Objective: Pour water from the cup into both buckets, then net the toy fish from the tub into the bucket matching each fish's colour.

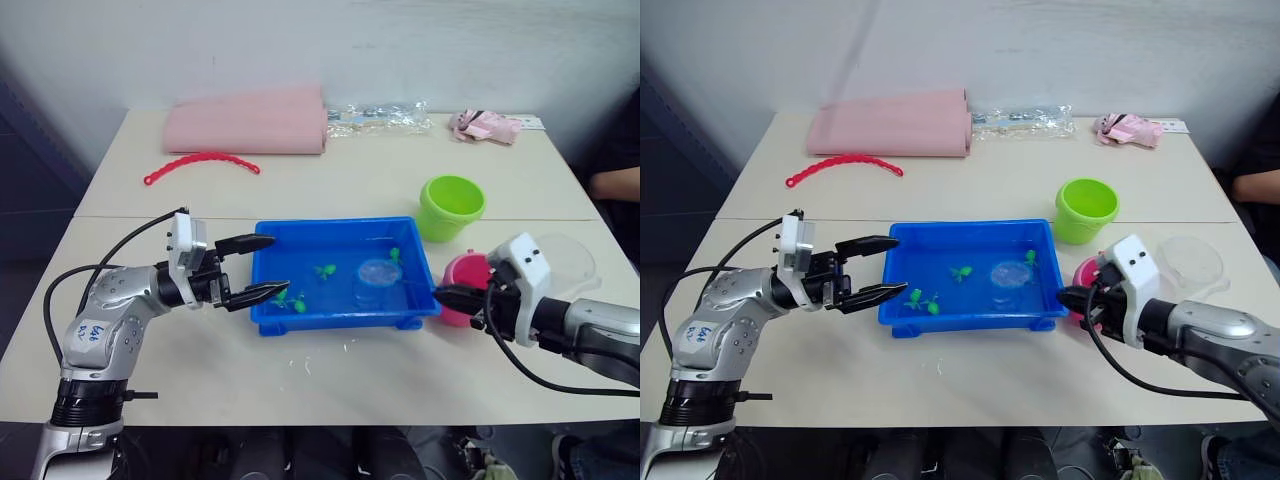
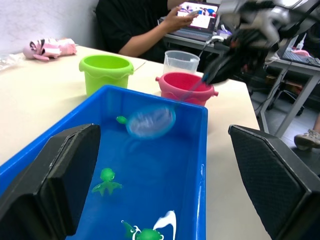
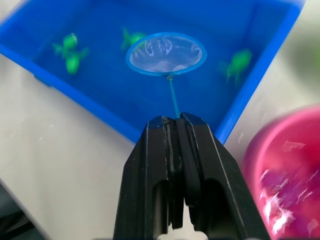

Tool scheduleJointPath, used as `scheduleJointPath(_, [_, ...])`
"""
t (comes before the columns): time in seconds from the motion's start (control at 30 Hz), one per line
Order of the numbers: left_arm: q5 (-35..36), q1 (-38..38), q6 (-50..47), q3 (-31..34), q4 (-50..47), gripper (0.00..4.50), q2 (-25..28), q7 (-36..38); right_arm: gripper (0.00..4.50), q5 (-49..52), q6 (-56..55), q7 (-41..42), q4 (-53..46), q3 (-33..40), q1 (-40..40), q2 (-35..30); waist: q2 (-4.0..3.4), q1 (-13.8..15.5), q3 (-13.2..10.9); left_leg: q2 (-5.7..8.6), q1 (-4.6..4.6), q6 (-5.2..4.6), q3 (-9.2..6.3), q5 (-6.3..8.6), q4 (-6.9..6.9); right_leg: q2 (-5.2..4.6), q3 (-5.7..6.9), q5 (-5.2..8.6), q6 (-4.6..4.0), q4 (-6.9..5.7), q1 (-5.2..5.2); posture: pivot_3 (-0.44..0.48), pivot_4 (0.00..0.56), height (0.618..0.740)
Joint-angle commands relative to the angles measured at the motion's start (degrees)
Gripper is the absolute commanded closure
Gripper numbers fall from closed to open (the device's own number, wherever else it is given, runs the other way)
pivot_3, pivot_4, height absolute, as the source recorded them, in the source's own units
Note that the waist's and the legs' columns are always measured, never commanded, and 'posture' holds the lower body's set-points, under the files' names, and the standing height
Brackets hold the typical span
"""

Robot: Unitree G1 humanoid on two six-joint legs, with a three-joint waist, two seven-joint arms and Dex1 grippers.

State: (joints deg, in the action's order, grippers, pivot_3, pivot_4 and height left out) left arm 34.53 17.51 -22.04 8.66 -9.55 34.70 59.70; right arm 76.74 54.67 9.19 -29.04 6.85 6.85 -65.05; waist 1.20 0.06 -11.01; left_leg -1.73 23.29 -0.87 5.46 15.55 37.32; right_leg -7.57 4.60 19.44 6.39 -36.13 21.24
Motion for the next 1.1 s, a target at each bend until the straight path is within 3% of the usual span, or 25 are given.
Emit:
scheduleJointPath(0.03, [1.4,-0.9,-0.1,1.6,-3.4,0.05,0.6,-0.8,4.50,5.7,6.8,-6.3,1.6,-1.2,4.1,0.4,0.00,0.0,0.0,0.00,0.00,0.00,0.00,0.00,0.00,0.00,0.00,0.00,0.00,0.00,0.00,0.000,0.150,0.740])
scheduleJointPath(0.17, [1.8,-2.3,-0.2,2.3,-4.6,0.05,0.7,-1.4,4.50,5.4,10.2,-13.2,4.7,-3.6,8.9,4.6,0.01,0.0,0.0,0.00,0.00,0.00,0.06,0.00,-0.03,0.04,0.00,0.00,0.00,-0.01,0.05,0.000,0.150,0.740])
scheduleJointPath(0.67, [1.9,-2.3,0.4,1.5,-3.9,0.05,0.2,-1.5,4.50,-13.9,10.5,-19.5,5.5,-3.0,15.2,16.7,0.01,0.2,0.0,0.05,0.03,-0.05,0.29,-0.01,-0.03,0.12,0.02,-0.02,0.04,-0.15,0.24,0.000,0.150,0.740])
scheduleJointPath(0.93, [1.5,-1.7,0.7,1.2,-2.6,0.05,-0.3,-1.3,4.50,-24.0,5.5,-12.0,1.3,-4.9,12.1,20.0,0.01,0.2,0.0,0.07,0.04,-0.07,0.31,0.00,-0.12,0.15,0.06,-0.02,0.04,-0.08,0.26,0.000,0.150,0.740])
scheduleJointPath(1.1, [1.2,-1.1,1.7,1.1,-1.0,0.05,-0.3,-0.8,4.50,-33.3,-7.7,-1.6,0.1,-6.9,5.8,22.6,0.01,0.0,0.0,0.06,0.03,-0.07,0.36,0.00,-0.15,0.19,0.17,-0.03,0.05,-0.06,0.27,0.000,0.150,0.740])
